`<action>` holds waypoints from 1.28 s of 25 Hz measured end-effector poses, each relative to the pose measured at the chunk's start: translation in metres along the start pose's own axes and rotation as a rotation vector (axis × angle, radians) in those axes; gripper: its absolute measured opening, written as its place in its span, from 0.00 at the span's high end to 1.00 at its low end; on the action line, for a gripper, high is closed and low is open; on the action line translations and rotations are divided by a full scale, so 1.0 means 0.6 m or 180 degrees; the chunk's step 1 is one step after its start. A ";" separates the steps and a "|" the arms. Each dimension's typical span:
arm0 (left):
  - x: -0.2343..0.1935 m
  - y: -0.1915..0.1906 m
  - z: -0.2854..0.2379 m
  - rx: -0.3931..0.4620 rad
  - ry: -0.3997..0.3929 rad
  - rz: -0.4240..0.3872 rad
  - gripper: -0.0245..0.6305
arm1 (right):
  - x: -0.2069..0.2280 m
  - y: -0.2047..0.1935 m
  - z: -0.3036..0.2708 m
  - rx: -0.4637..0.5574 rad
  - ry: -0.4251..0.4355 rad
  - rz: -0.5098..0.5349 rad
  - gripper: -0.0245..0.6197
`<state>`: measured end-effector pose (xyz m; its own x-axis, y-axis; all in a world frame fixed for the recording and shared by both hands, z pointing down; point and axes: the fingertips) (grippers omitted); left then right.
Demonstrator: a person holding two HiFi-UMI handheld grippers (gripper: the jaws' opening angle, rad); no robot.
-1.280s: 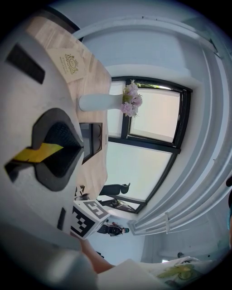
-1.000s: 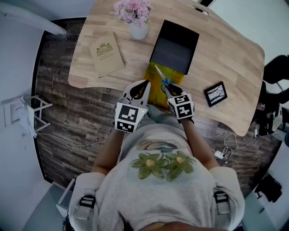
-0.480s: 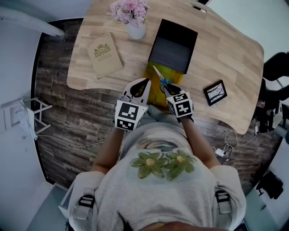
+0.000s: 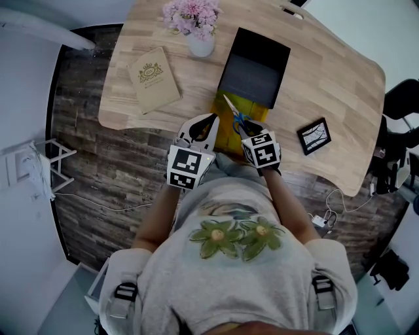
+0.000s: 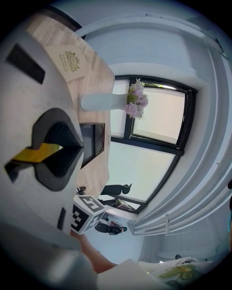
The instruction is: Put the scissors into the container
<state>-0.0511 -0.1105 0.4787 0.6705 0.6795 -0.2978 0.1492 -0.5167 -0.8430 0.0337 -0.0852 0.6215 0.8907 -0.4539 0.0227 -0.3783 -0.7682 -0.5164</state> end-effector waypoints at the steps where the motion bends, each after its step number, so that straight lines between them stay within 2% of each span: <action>1: -0.001 -0.001 0.000 -0.0005 0.0003 0.0005 0.95 | -0.001 0.000 -0.002 -0.0016 -0.0003 0.0016 0.84; 32: -0.024 -0.008 -0.016 -0.0059 -0.0017 0.0084 0.95 | -0.005 -0.008 -0.046 -0.0271 -0.0056 0.0140 0.84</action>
<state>-0.0545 -0.1226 0.4914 0.6705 0.6682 -0.3223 0.1450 -0.5441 -0.8264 0.0258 -0.0924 0.6477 0.8768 -0.4806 -0.0139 -0.4366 -0.7837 -0.4418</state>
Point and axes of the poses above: the fingertips, and each gripper's own axes: z backward along the fingers, x to its right, y out of its top, and after that the axes turned 11 degrees about -y, right-handed
